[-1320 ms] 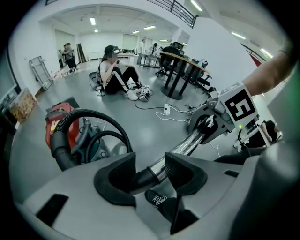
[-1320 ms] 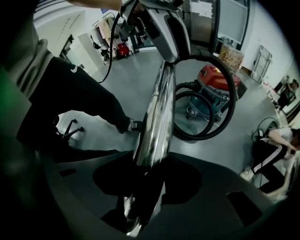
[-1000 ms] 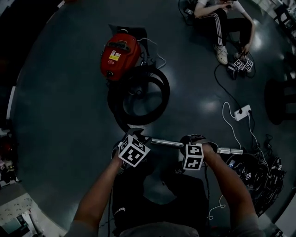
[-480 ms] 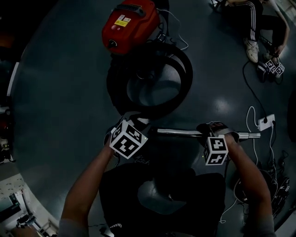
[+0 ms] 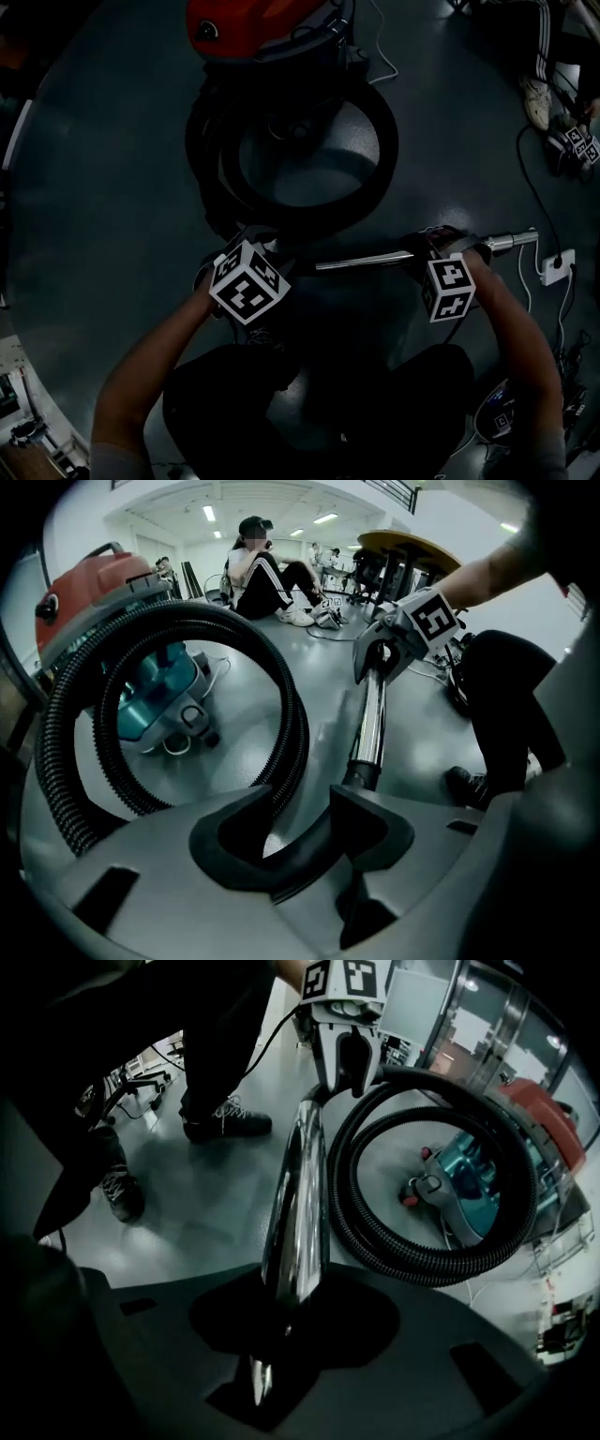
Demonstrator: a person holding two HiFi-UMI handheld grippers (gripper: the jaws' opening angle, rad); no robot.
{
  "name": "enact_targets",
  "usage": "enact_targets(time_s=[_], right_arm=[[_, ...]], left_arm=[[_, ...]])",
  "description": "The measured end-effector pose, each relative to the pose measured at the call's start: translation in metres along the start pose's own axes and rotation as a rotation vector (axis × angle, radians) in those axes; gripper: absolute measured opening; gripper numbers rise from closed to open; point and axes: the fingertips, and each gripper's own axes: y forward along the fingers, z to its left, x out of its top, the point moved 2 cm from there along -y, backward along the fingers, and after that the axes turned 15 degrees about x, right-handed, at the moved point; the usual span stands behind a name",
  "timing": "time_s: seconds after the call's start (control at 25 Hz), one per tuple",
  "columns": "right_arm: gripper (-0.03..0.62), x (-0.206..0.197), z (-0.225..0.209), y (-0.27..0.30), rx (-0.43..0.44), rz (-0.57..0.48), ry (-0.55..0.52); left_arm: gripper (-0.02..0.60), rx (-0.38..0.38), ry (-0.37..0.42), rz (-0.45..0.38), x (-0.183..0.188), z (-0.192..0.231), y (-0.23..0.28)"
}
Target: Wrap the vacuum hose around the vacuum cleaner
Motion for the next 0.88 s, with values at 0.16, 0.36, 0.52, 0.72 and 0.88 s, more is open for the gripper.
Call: enact_targets(time_s=[0.16, 0.36, 0.52, 0.72, 0.88], right_arm=[[0.141, -0.009, -0.021, 0.034, -0.033, 0.000, -0.008], [0.138, -0.014, -0.040, 0.067, -0.034, 0.018, 0.005], [0.133, -0.021, -0.049, 0.089, -0.001, 0.037, 0.036], [0.130, -0.020, -0.056, 0.107, 0.058, 0.043, 0.076], [0.130, -0.021, -0.055, 0.116, 0.122, 0.033, 0.107]], left_arm=[[0.184, 0.060, -0.008, -0.055, -0.014, 0.000, 0.027], [0.184, 0.097, 0.005, -0.114, -0.019, -0.005, 0.051], [0.179, 0.114, 0.019, -0.108, -0.026, -0.005, 0.072], [0.155, 0.082, -0.026, -0.041, -0.038, -0.006, 0.092], [0.149, 0.049, -0.061, 0.008, -0.045, -0.008, 0.104]])
